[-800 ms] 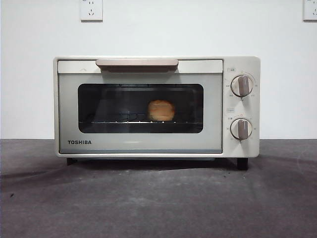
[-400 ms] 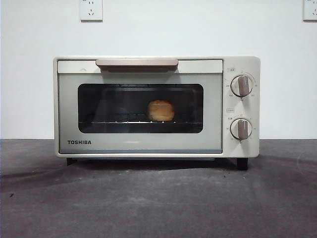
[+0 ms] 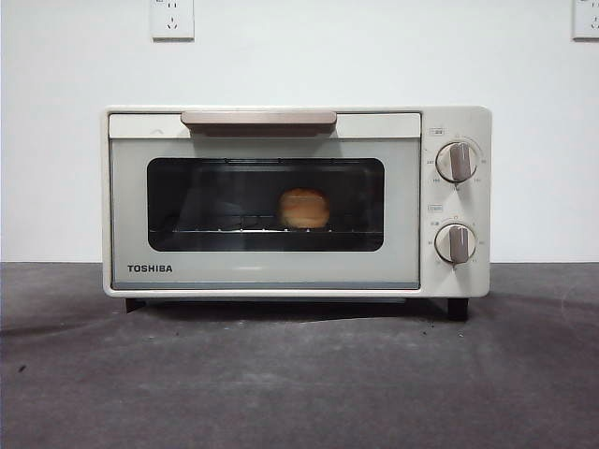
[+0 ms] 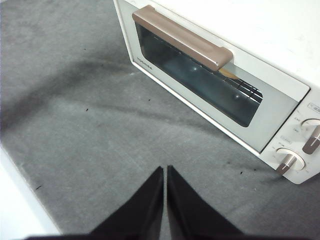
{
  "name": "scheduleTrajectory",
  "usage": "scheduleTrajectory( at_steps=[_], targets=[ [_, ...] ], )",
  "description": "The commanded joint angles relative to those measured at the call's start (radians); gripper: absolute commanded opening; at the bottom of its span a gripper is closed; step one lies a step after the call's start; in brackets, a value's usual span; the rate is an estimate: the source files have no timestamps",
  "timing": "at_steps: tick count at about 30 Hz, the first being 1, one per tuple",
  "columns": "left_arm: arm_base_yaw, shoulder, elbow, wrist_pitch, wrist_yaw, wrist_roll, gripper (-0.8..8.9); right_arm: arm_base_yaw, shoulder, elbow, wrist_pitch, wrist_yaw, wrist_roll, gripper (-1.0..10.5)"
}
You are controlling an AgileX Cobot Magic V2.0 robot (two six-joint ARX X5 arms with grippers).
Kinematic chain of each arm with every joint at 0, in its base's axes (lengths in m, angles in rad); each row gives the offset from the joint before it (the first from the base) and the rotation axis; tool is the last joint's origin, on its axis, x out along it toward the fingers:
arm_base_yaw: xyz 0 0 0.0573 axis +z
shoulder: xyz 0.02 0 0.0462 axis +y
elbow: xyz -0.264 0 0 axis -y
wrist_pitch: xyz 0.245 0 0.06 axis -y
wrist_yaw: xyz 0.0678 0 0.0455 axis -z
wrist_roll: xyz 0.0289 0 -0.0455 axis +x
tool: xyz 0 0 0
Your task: The left arm flap open the oven, the right arm pick bread and place it into oven, the left arm flap close the oven
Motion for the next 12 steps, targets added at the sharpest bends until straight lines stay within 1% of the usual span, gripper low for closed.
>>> scheduleTrajectory(
  at_steps=[1, 4, 12],
  targets=[
    [0.027, -0.054, -0.096, 0.021, -0.04, 0.012, 0.19, 0.009, 0.006, 0.018, 0.01, 0.004, 0.006, 0.1],
    [0.05, -0.116, -0.203, 0.022, -0.079, 0.012, 0.19, 0.009, 0.006, 0.018, 0.01, 0.004, 0.006, 0.1],
    [0.075, -0.268, -0.458, 0.014, -0.083, 0.011, 0.19, 0.009, 0.006, 0.018, 0.01, 0.004, 0.006, 0.1]
  ],
)
